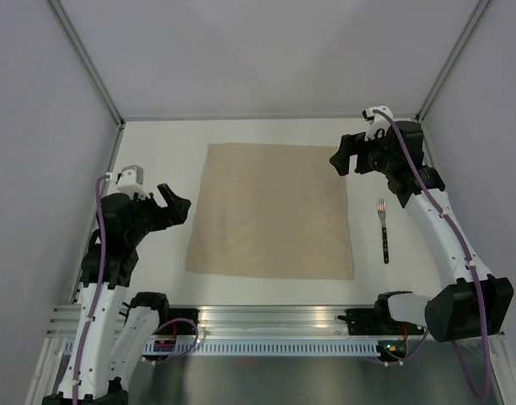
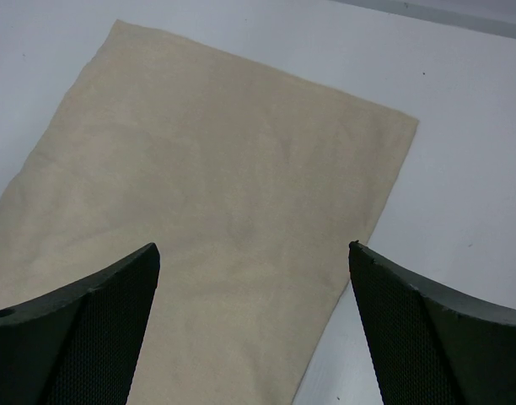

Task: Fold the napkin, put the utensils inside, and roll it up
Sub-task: Fold the napkin

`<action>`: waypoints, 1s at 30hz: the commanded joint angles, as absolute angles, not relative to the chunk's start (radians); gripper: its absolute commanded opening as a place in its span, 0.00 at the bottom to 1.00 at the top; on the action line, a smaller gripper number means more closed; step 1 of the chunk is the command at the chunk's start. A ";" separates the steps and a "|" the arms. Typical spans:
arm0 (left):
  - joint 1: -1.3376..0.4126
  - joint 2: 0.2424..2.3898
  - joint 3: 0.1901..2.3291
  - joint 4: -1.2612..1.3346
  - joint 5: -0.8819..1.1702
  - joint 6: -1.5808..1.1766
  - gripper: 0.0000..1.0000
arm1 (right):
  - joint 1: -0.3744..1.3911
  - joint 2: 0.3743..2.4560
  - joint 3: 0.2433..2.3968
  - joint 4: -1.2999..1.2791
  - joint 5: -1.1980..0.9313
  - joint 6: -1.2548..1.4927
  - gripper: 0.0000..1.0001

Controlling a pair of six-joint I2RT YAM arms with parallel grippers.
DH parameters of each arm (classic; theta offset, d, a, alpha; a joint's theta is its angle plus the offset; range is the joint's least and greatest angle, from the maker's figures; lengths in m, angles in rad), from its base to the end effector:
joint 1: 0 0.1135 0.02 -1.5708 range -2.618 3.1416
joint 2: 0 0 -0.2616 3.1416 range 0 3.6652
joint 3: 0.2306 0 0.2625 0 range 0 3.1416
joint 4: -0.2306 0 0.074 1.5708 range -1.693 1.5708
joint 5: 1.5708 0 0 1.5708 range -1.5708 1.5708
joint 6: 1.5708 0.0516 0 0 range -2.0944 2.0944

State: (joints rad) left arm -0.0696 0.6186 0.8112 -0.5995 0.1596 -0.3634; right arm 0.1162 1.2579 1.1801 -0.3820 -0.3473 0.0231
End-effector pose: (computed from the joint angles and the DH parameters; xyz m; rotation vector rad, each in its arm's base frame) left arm 0.1600 -0.0194 0.3236 -0.1882 1.9897 -0.4380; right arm 0.3046 0.0532 0.3480 -0.3132 2.0045 0.4401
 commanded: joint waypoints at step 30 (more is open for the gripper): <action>-0.069 0.833 1.555 -0.802 0.135 -0.433 1.00 | 1.055 1.874 1.554 -0.403 -0.127 -0.049 0.70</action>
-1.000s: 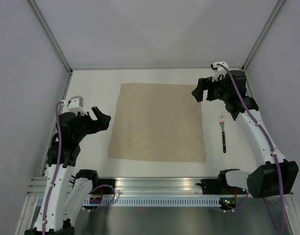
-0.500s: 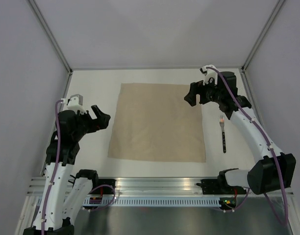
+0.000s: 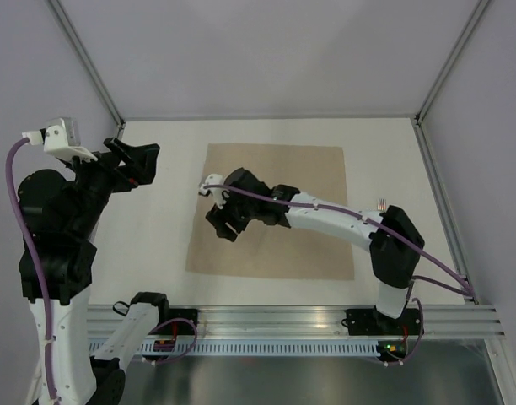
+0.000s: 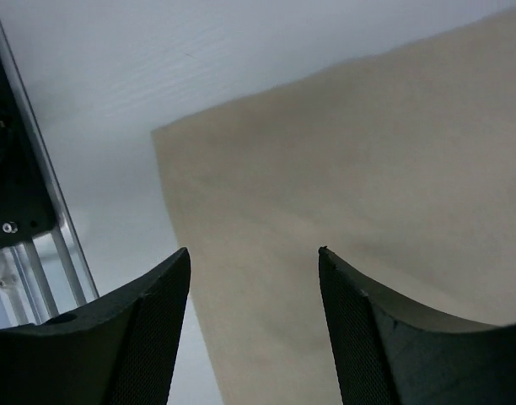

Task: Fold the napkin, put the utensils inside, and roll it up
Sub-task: Fold the napkin

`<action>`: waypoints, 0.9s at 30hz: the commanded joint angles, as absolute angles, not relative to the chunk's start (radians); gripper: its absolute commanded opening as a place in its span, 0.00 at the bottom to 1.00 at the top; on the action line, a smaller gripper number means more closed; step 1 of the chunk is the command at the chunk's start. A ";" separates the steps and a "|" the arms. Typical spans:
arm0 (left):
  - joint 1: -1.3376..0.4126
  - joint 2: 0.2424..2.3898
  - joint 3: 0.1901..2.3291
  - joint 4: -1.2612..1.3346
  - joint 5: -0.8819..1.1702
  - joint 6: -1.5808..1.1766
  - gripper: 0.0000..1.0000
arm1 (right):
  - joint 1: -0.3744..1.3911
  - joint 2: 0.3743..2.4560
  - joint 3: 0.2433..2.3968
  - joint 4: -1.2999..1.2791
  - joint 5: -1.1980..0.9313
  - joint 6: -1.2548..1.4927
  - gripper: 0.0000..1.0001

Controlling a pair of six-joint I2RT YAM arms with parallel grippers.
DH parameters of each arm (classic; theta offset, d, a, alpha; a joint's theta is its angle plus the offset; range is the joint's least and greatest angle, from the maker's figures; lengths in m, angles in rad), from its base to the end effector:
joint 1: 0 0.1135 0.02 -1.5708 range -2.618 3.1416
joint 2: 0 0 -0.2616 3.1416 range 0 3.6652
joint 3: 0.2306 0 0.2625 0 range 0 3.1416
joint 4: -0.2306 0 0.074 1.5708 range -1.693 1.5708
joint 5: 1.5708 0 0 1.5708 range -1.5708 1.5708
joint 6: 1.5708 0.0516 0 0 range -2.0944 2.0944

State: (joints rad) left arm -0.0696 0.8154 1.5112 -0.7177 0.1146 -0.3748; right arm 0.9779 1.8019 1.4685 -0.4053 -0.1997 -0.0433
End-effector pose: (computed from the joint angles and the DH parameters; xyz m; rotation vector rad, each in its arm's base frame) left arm 0.1229 -0.0145 0.5111 -0.1551 1.6022 -0.4364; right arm 0.2335 0.3649 0.2573 -1.2627 2.0373 0.6908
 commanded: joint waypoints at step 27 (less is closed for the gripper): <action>-0.069 0.802 1.523 -0.847 0.091 -0.431 1.00 | 1.264 2.324 1.847 -0.374 -0.006 -0.015 0.53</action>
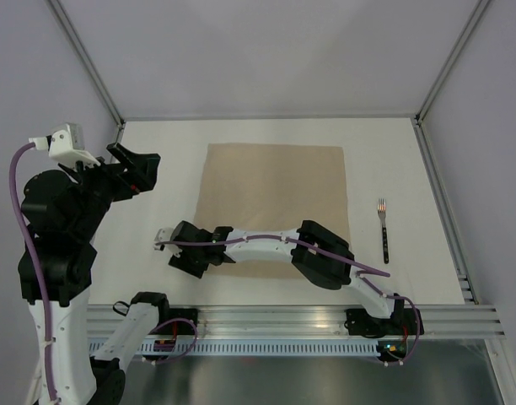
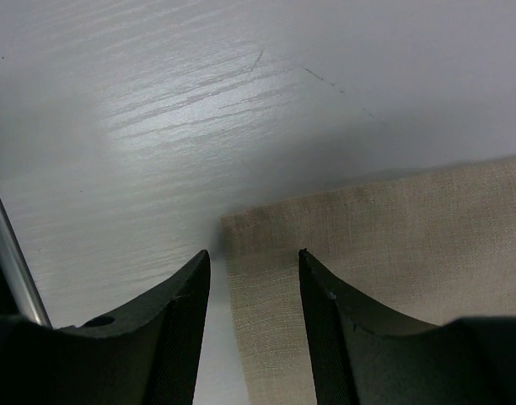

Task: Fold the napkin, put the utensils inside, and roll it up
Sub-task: Fold the napkin

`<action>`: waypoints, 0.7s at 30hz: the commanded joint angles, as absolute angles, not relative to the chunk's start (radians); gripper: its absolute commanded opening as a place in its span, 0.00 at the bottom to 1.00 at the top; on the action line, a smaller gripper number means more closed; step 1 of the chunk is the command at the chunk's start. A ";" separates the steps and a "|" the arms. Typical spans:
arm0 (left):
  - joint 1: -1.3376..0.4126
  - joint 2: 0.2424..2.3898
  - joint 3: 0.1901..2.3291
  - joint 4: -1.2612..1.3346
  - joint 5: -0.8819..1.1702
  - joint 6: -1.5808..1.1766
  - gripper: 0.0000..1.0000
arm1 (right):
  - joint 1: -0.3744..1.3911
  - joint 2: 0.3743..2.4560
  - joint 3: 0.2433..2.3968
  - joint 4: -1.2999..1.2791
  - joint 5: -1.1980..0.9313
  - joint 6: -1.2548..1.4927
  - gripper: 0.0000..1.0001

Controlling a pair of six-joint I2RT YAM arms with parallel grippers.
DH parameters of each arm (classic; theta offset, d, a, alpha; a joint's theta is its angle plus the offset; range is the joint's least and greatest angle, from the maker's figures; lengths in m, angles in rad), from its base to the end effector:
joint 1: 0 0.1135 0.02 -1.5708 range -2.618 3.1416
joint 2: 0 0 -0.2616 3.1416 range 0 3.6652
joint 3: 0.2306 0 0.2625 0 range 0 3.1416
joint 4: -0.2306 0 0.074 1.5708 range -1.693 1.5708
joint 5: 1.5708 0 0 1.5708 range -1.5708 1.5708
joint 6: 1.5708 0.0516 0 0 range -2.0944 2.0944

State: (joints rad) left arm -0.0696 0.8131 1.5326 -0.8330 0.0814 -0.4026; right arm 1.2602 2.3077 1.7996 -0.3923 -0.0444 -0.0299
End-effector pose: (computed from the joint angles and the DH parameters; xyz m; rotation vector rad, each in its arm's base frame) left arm 0.1169 -0.0124 0.5029 -0.2209 1.6872 -0.4223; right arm 0.1587 0.5018 0.1369 -1.5562 2.0353 0.5615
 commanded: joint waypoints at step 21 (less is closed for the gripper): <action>-0.069 0.762 1.496 -0.853 0.069 -0.417 1.00 | 1.304 2.349 1.858 -0.396 0.006 -0.061 0.24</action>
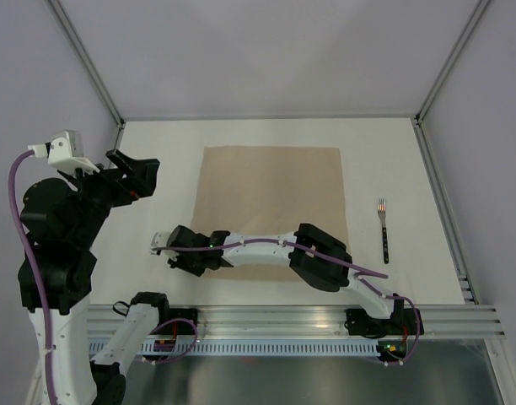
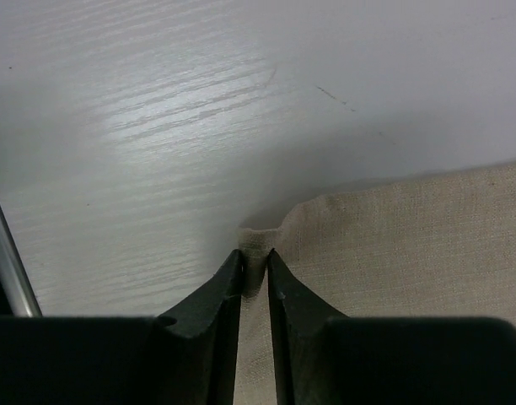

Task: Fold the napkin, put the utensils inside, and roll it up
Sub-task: Fold the napkin

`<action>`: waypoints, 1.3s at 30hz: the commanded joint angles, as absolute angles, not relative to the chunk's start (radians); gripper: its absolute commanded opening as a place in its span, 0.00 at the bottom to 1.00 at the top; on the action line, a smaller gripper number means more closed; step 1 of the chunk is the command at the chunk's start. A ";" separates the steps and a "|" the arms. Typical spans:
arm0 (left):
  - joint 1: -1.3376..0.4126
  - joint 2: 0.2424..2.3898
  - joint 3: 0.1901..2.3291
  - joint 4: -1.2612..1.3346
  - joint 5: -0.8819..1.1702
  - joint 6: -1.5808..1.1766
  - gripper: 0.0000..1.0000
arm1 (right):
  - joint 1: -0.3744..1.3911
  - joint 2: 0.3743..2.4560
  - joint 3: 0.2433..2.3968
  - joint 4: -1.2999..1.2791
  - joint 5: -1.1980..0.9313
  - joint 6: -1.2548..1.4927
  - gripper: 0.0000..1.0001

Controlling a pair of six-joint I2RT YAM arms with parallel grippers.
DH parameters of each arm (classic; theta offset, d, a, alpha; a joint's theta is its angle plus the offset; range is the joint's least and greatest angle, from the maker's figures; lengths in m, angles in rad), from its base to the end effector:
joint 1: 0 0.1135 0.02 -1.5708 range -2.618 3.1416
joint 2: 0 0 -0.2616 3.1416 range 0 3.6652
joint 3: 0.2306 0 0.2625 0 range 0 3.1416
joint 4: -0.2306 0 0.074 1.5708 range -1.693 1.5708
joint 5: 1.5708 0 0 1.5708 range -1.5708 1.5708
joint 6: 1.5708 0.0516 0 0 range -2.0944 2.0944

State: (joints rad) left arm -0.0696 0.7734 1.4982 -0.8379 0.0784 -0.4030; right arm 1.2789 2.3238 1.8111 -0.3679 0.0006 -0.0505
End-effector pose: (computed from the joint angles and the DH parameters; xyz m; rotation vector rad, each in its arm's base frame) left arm 0.1084 -0.0116 0.4964 -0.2234 1.6863 -0.4202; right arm 0.1528 0.5085 0.1344 -1.5588 1.9896 0.5230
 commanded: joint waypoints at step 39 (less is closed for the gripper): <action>-0.069 0.749 1.427 -0.784 0.101 -0.426 1.00 | 1.016 2.034 1.847 -0.489 -0.058 -0.066 0.08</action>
